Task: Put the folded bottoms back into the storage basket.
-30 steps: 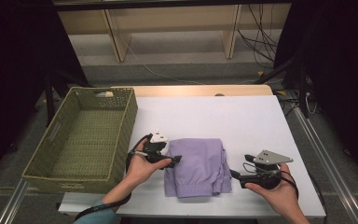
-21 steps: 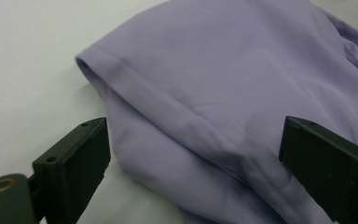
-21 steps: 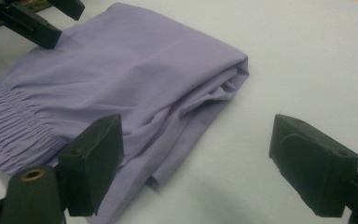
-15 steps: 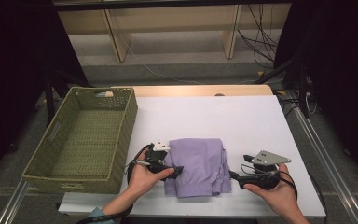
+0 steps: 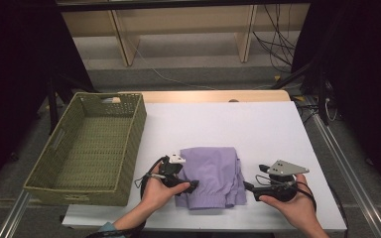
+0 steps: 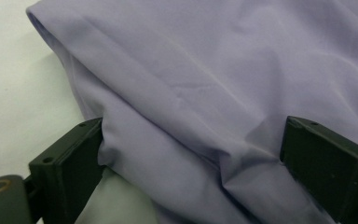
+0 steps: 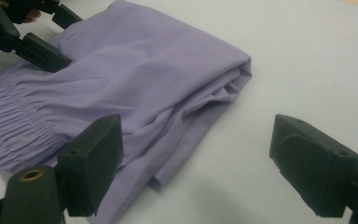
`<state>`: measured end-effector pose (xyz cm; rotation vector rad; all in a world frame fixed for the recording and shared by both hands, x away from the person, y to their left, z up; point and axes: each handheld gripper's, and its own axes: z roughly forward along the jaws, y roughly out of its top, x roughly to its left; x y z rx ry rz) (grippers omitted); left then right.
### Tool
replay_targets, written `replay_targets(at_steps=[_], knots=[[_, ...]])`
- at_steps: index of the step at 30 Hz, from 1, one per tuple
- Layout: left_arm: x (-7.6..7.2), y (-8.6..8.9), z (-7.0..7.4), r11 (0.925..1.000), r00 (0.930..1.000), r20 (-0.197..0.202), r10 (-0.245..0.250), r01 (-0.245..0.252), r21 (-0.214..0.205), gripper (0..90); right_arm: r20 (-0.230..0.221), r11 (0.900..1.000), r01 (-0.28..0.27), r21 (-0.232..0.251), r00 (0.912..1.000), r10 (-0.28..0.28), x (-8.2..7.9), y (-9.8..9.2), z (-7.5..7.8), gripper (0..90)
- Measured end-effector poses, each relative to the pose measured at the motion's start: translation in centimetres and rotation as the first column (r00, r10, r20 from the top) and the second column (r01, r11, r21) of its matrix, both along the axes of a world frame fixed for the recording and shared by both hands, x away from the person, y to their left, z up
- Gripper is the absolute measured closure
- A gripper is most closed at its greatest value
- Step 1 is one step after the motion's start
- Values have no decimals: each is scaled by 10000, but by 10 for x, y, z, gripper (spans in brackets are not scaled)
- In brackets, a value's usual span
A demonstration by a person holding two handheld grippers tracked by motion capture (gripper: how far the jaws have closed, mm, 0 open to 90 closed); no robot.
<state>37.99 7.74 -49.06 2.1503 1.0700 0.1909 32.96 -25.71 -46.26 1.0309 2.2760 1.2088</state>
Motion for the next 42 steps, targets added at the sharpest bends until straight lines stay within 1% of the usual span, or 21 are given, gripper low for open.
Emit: replay_targets(at_steps=[3, 5, 10, 15, 19, 22, 23, 24, 26, 30, 31, 34, 38, 42], knots=[[0, -2, 0, 10000, 10000, 11, 0, 0, -39, 75, 7, 10000, -12, -24, 10000, 12, 0, 0, 0, 183], [0, -3, 0, 10000, 10000, 7, -73, 73, 12, 81, 13, 10000, -5, -30, 10000, 5, 0, 0, 0, 183], [-1, -5, 1, 9997, 9997, 132, -225, 224, 53, 151, 15, 10000, 10, -19, 10000, -10, 0, 0, 0, 183], [-2, -8, 0, 9993, 9991, 263, -347, 343, 149, 194, -8, 10000, -25, -89, 10000, 25, 0, 0, 0, 182], [-3, -10, 0, 9985, 9979, 447, -469, 456, 301, 233, 14, 10000, -31, -89, 10000, 32, 0, 0, 0, 182], [-4, -13, 0, 9965, 9952, 719, -657, 617, 566, 273, -3, 9999, -35, -104, 10000, 35, 0, 0, 0, 182], [-4, -13, 0, 9964, 9942, 844, -668, 621, 570, 296, 4, 9999, -32, -101, 10000, 32, 0, 0, 0, 183], [-5, -13, -1, 9966, 9939, 886, -656, 608, 555, 318, -2, 9999, -33, -115, 10000, 33, 0, 0, 0, 183], [-5, -14, 0, 9965, 9937, 929, -632, 577, 607, 332, 19, 9999, -26, -99, 10000, 26, 0, 1, 0, 183], [-6, -15, 0, 9964, 9931, 983, -634, 575, 623, 368, 5, 9999, -32, -110, 10000, 32, 0, 1, -1, 182], [-6, -15, 0, 9965, 9928, 992, -670, 616, 567, 382, -2, 9999, -31, -115, 10000, 31, 0, 1, -1, 182], [-7, -18, -1, 9970, 9920, 1035, -718, 682, 374, 479, -26, 9999, -38, -113, 10000, 37, 0, 2, -1, 182], [-6, -21, 0, 9969, 9923, 1007, -723, 689, 367, 507, -25, 9999, -58, -124, 10000, 57, 0, 2, 0, 181], [-5, -22, 0, 9972, 9929, 952, -709, 682, 308, 565, -73, 9999, -47, -125, 10000, 46, 0, 2, -1, 181]])
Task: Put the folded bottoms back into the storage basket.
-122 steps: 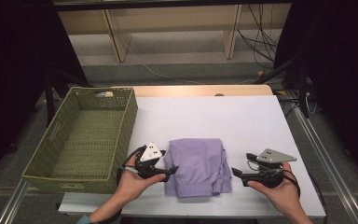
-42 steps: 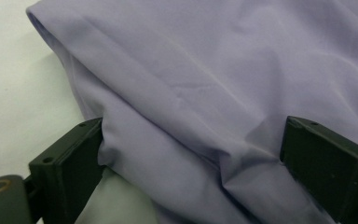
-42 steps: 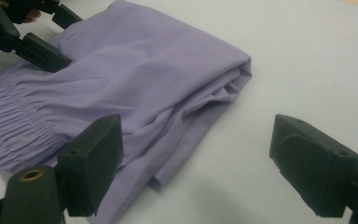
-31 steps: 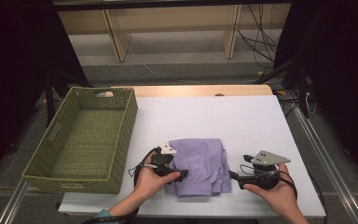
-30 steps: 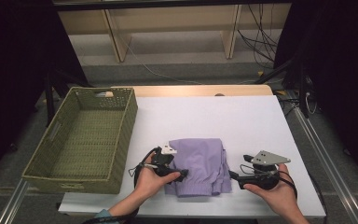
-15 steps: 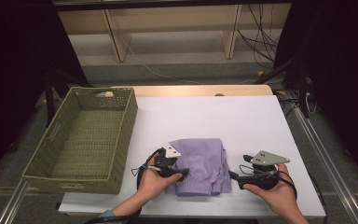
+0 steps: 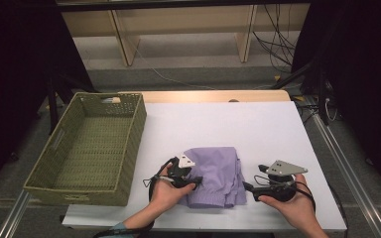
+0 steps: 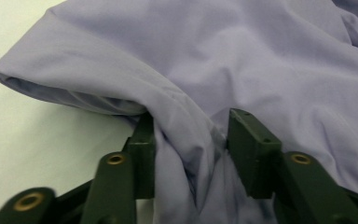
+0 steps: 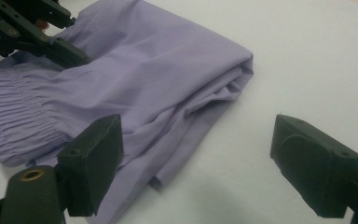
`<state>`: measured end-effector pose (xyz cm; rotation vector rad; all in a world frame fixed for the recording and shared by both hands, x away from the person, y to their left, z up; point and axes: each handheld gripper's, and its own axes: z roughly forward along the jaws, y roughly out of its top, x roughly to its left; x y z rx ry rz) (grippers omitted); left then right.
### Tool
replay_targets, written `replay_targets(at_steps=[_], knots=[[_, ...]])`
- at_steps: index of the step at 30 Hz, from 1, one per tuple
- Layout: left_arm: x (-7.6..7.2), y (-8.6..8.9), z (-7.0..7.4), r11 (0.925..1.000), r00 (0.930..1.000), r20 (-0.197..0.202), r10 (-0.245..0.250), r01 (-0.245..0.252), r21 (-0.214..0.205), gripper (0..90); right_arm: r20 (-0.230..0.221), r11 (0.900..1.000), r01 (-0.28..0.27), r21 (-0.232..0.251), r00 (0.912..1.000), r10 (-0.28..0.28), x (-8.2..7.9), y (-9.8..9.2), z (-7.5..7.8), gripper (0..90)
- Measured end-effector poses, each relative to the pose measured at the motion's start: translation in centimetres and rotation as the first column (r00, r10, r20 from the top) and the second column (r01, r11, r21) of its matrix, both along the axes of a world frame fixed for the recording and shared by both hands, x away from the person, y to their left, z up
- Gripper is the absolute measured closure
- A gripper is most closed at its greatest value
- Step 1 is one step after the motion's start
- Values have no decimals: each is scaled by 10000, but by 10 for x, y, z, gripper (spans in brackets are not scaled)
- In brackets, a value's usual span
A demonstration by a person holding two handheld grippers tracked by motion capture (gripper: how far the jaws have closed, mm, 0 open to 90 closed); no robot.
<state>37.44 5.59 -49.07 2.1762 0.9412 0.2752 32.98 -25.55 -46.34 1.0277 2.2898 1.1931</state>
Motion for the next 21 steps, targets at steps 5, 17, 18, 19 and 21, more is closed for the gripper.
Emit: replay_targets(at_steps=[5, 17, 18, 19, 21], knots=[[0, -2, 1, 10000, 10000, -80, 15, -15, 9, 653, 16, 10000, -22, -1, 10000, 22, 0, 0, 0, 181], [3, 3, -1, 9989, 9996, -246, 118, -129, -460, 807, 20, 10000, -31, 9, 10000, 31, 0, 1, 0, 180], [3, 3, -1, 9987, 9996, -239, 115, -126, -487, 815, -17, 10000, -9, 14, 10000, 9, 0, 1, 0, 180], [3, 3, -1, 9986, 9997, -227, 100, -112, -511, 823, -19, 10000, -11, 20, 10000, 11, 0, 1, 0, 180], [3, 4, -2, 9981, 9997, -229, 100, -114, -608, 836, 14, 10000, -31, 18, 10000, 31, 0, 1, 0, 180]])
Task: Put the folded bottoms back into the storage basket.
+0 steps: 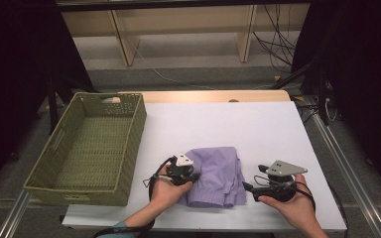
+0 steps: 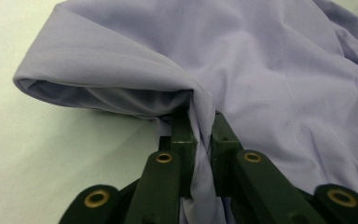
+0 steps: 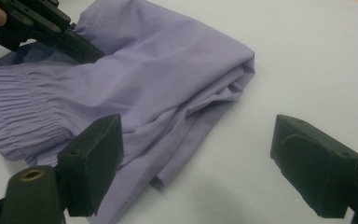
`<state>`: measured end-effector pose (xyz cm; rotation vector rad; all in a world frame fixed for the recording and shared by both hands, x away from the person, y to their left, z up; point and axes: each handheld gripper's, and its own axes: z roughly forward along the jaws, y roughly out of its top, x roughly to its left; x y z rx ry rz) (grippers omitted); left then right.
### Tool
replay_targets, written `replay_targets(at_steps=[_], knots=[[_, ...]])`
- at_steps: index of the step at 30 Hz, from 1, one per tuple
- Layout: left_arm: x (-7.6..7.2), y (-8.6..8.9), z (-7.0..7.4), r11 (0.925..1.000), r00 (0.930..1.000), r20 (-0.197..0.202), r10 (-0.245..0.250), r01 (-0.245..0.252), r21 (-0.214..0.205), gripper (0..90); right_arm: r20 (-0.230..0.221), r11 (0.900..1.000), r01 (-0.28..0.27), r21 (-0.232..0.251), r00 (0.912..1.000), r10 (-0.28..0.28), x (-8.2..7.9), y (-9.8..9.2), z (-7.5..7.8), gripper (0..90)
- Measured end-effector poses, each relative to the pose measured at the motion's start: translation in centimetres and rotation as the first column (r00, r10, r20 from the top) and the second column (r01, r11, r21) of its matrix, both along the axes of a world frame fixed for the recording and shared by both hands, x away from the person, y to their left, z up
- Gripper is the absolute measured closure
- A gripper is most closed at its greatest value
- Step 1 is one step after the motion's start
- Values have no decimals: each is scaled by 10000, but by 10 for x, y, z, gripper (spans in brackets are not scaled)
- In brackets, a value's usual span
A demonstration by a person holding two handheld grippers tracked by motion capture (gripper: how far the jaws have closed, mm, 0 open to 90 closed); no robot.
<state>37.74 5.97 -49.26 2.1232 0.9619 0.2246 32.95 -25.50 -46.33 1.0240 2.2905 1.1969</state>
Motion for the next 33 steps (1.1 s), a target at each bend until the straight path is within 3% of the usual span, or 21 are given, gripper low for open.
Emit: replay_targets(at_steps=[9, 15, 26, 33], knots=[[0, 2, 0, 9997, 10000, -5, -33, 33, -249, 858, 0, 10000, 45, 0, 10000, -45, 0, -2, 0, 181], [1, 7, 8, 9959, 9999, -148, -72, 59, -902, 860, 56, 10000, 60, 31, 10000, -60, 1, -3, 0, 182], [-1, 11, 25, 9837, 9988, 323, -363, 414, -1751, 860, 95, 9999, 125, 69, 9999, -126, 1, -4, 1, 184], [-2, 12, 35, 9771, 9957, 743, -556, 696, -2013, 860, 229, 9996, 148, 240, 9996, -154, 1, -7, 1, 184]])
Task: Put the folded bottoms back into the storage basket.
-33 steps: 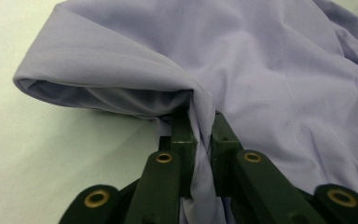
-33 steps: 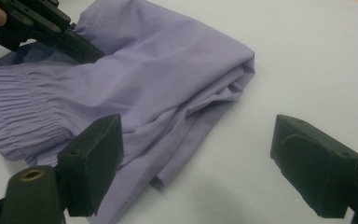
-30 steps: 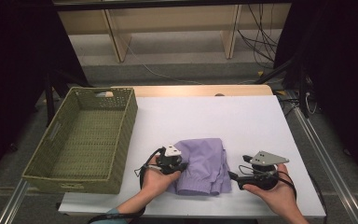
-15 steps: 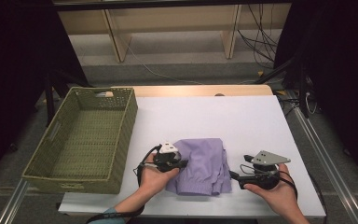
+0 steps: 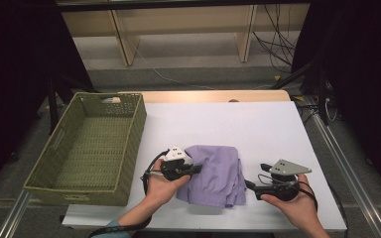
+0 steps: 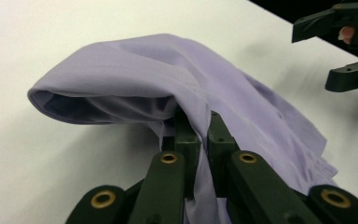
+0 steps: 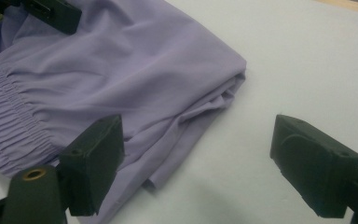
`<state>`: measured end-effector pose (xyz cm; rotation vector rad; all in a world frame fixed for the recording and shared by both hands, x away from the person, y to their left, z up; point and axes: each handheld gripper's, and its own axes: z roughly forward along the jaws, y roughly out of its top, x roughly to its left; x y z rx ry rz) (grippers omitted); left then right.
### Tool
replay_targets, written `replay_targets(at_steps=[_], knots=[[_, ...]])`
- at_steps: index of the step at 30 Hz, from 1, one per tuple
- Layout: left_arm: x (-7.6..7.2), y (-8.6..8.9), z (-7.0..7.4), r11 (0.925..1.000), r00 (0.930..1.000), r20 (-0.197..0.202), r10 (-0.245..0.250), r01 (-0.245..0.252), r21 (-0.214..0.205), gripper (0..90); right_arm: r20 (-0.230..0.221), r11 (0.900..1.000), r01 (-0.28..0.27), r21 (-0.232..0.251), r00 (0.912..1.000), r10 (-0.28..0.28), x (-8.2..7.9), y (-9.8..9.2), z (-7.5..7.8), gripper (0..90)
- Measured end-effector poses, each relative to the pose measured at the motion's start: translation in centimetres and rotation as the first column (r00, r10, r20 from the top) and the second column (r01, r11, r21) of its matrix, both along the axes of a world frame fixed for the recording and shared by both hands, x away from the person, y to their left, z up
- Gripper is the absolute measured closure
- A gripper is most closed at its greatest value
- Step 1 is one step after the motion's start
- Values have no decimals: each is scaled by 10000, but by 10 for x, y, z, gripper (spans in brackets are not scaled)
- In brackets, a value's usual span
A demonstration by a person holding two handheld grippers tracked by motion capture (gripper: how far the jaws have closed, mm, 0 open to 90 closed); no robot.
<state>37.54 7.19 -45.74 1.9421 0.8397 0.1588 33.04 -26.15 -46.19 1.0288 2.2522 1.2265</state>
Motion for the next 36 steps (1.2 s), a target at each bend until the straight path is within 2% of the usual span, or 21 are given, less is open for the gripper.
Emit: replay_targets(at_steps=[12, 24, 36], knots=[[-1, 5, 17, 9990, 9991, 404, -136, 153, -428, 860, 39, 10000, 47, 48, 10000, -47, 0, -1, 0, 184], [-1, 11, 34, 9992, 9938, 1077, -267, 298, -277, 860, 71, 9999, 89, 76, 9999, -90, 1, -1, 0, 184], [-1, 17, 44, 9991, 9889, 1481, -125, 183, -378, 861, 123, 9999, 111, 129, 9999, -112, 1, -2, 1, 184]])
